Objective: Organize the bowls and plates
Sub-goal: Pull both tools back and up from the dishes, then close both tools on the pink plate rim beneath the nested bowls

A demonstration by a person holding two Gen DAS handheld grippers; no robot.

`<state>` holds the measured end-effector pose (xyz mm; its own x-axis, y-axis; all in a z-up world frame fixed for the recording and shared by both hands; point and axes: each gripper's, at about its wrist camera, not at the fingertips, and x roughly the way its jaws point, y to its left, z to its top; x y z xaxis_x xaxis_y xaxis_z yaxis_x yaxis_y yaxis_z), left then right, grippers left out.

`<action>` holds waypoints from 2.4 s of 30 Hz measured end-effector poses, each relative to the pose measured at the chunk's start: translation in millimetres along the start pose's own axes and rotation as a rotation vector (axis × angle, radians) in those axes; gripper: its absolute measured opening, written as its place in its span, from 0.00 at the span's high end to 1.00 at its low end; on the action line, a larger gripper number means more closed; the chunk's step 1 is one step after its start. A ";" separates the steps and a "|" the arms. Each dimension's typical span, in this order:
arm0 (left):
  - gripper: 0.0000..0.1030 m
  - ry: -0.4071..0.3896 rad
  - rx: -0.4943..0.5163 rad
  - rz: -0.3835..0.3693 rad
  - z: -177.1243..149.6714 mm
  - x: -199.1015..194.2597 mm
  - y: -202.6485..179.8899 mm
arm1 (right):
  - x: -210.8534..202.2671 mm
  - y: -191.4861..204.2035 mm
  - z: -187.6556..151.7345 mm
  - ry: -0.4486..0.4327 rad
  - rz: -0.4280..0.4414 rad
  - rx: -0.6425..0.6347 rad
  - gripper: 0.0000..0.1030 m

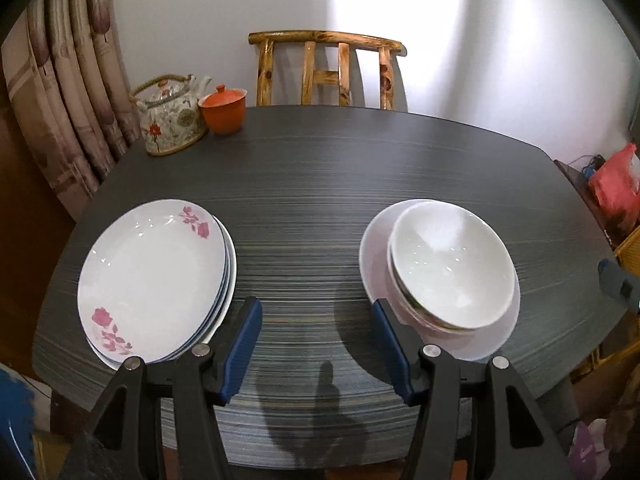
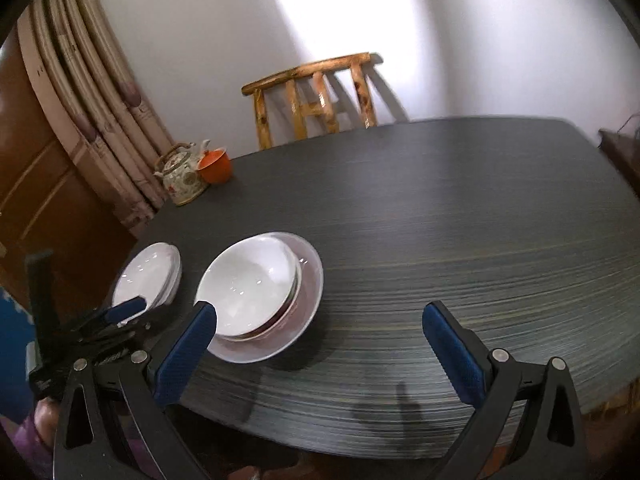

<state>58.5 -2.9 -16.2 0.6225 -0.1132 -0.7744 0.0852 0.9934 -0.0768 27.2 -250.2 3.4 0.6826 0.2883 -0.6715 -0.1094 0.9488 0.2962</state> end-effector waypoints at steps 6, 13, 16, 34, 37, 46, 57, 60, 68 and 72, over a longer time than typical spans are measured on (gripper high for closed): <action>0.44 0.058 -0.096 -0.137 4.8 15.9 17.4 | 9.6 -0.3 -7.7 0.034 0.012 -0.010 0.02; 0.44 0.115 -0.039 -0.217 8.8 32.3 10.3 | 21.3 -11.7 -9.3 0.064 0.039 0.016 0.15; 0.44 0.134 -0.017 -0.230 6.3 36.6 7.9 | 26.9 -13.9 -9.0 0.077 0.037 0.008 0.15; 0.44 0.184 -0.010 -0.232 10.5 57.9 5.1 | 51.9 -26.7 -5.0 0.136 0.125 0.098 0.15; 0.44 0.180 0.012 -0.208 11.9 58.6 1.4 | 57.6 -27.2 -5.9 0.142 0.093 0.075 0.33; 0.44 0.187 0.008 -0.187 15.2 63.9 0.6 | 81.6 -31.1 -1.7 0.220 0.132 0.099 0.65; 0.44 0.183 -0.028 -0.169 22.5 68.6 5.1 | 117.0 -25.4 17.7 0.317 0.135 0.097 0.71; 0.45 0.184 -0.042 -0.179 24.1 70.6 6.9 | 126.2 -21.8 20.5 0.345 0.132 0.082 0.73; 0.48 0.189 -0.071 -0.217 23.8 74.1 12.6 | 143.6 -22.7 22.3 0.406 0.151 0.084 0.76; 0.60 0.217 -0.048 -0.235 21.3 78.7 8.4 | 144.9 -20.6 23.1 0.419 0.150 0.060 0.76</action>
<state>124.8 -3.9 -64.3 0.4097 -0.3382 -0.8472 0.1670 0.9408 -0.2949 145.1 -230.9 -84.3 0.3092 0.4613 -0.8317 -0.1347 0.8869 0.4418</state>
